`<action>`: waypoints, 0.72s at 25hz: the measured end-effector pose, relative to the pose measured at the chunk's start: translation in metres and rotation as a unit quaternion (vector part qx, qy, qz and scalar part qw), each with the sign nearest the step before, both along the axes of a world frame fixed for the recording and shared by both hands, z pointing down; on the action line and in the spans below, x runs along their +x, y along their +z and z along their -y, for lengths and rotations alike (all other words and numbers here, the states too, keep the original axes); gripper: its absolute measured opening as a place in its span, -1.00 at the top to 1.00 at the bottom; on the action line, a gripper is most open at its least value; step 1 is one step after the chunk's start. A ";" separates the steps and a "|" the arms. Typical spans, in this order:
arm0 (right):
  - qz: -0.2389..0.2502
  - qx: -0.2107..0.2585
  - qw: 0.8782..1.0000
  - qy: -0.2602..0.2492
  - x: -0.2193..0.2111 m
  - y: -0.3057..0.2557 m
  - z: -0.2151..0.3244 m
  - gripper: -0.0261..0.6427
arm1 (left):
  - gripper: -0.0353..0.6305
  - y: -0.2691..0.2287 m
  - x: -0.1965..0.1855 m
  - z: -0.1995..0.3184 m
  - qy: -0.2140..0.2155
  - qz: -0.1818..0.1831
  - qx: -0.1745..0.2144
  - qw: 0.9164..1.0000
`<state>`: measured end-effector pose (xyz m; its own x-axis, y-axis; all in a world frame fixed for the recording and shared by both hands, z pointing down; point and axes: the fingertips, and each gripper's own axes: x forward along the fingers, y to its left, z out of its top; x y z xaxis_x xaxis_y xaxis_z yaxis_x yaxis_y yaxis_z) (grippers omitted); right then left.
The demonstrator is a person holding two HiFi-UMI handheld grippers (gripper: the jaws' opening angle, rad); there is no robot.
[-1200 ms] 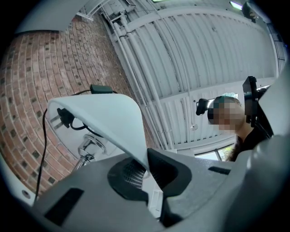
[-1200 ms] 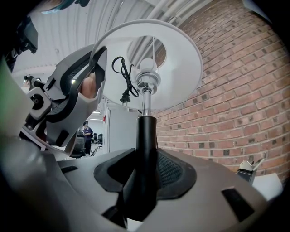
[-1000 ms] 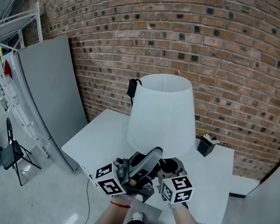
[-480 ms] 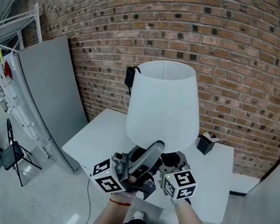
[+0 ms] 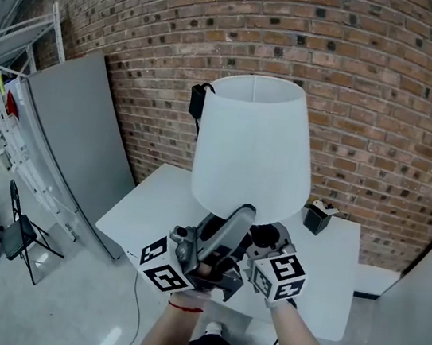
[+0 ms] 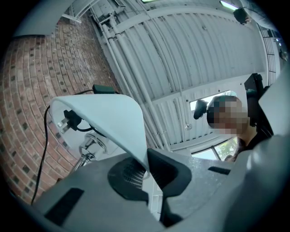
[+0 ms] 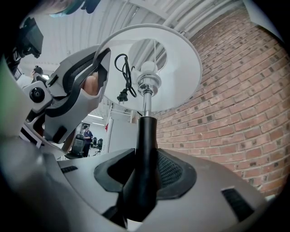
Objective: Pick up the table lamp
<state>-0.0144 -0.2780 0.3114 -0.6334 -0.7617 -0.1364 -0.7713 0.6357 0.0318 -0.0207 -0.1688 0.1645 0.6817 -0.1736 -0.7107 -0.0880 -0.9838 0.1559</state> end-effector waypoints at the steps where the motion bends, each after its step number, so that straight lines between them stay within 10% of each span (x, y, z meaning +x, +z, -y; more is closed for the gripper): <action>1: 0.001 0.001 1.000 0.000 0.000 -0.001 0.000 0.48 | 0.86 -0.001 0.000 0.000 0.000 0.001 0.001 1.000; 18: 0.000 0.010 1.000 0.006 0.001 -0.010 -0.009 0.48 | 0.86 -0.008 0.000 -0.009 -0.001 0.000 -0.001 1.000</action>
